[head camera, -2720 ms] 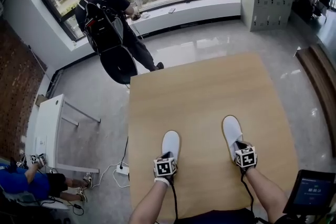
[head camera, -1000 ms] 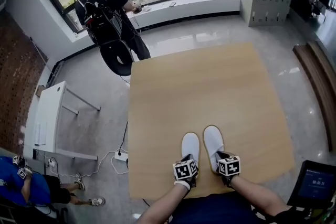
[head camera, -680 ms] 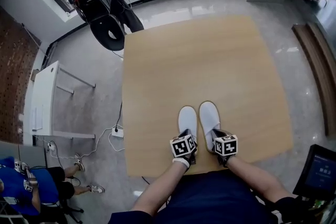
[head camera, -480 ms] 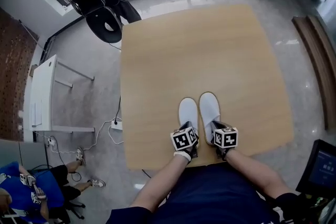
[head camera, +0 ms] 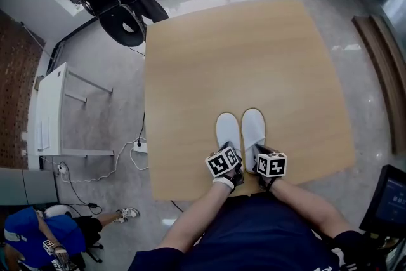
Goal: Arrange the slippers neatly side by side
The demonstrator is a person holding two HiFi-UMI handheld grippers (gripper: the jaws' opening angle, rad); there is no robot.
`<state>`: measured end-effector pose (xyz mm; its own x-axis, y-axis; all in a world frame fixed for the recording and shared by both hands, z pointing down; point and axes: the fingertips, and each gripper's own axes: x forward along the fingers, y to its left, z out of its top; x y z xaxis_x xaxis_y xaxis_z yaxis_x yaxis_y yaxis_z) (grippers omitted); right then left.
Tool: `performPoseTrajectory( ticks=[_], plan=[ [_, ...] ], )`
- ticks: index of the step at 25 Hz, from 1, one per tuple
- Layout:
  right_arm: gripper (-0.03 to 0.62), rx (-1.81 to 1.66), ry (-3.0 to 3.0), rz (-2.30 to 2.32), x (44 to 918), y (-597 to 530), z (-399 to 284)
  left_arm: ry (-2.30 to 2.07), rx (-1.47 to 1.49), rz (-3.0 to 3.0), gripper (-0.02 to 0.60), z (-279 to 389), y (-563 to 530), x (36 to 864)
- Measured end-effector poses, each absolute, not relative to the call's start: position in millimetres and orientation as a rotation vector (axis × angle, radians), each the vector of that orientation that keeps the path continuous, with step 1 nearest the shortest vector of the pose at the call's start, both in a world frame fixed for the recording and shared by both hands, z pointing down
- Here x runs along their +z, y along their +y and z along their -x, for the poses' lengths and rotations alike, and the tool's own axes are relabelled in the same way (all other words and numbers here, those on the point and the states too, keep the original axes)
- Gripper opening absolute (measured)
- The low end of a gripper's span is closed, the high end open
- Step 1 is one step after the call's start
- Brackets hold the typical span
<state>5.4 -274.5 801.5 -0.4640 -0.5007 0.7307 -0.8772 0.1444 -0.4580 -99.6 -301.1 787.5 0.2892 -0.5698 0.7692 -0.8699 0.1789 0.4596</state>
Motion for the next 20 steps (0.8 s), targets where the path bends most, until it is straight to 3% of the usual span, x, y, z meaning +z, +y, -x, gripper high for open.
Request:
performPoseTrajectory(
  ticks=[11,20],
  plan=[
    [0.011,1.204,-2.071,-1.225,800.0,-277.1,-1.1,-1.355,0.394,-1.572,0.005,99.8,-304.2,781.7],
    [0.011,1.268,-2.299,-1.137,709.3,-285.5,-11.9,-1.280,0.224,-1.786,0.005,110.4,-300.5,688.1]
  ],
)
